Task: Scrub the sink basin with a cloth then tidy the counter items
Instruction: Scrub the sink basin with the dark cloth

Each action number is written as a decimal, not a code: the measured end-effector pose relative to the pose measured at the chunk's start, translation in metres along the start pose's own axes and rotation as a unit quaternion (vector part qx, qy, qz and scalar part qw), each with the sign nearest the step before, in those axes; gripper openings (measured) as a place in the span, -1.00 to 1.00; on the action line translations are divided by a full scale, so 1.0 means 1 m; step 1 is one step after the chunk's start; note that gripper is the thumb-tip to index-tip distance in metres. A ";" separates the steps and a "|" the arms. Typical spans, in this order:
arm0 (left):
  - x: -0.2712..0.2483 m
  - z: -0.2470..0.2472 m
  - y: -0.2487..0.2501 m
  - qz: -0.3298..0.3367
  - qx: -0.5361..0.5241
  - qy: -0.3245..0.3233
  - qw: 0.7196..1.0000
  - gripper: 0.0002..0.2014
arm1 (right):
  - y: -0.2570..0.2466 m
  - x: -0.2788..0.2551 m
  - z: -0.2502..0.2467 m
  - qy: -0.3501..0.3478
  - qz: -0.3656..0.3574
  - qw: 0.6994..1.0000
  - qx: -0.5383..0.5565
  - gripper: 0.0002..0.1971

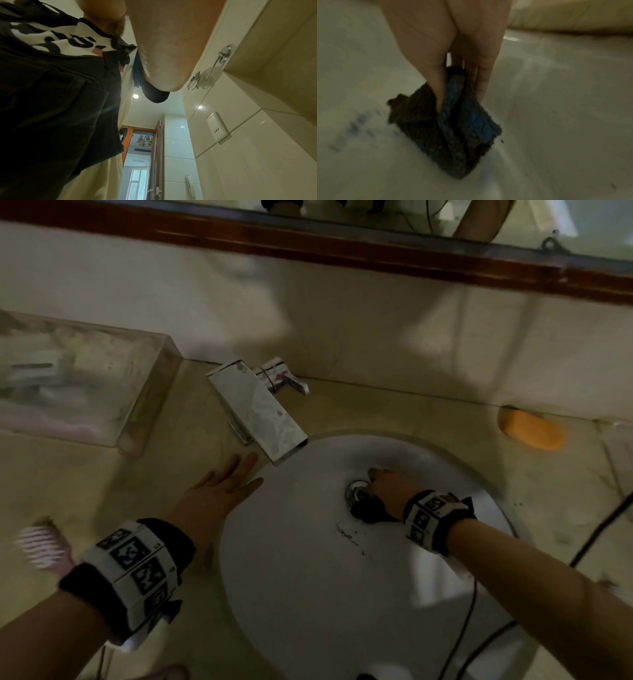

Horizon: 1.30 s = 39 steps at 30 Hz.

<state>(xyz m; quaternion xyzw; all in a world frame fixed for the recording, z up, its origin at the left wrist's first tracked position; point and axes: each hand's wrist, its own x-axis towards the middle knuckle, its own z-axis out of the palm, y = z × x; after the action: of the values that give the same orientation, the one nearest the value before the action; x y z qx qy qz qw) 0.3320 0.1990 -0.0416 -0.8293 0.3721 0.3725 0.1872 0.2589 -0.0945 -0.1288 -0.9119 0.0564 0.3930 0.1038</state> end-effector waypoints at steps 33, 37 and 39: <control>-0.004 -0.009 0.006 -0.007 0.018 -0.021 1.000 0.19 | -0.071 0.001 0.047 -0.007 -0.033 0.987 0.159 -0.71; -0.001 -0.004 0.001 -0.014 0.016 0.001 1.000 0.16 | -0.052 0.000 0.031 0.070 0.084 0.973 0.201 -0.60; -0.001 -0.006 0.001 -0.015 0.022 -0.015 1.000 0.22 | -0.039 -0.004 0.024 0.126 0.121 0.962 0.209 -0.63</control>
<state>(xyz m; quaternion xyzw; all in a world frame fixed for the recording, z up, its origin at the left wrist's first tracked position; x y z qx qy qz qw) 0.3333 0.1951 -0.0373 -0.8248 0.3653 0.3734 0.2165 0.2463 -0.0509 -0.1365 -0.8986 0.2594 0.2637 0.2359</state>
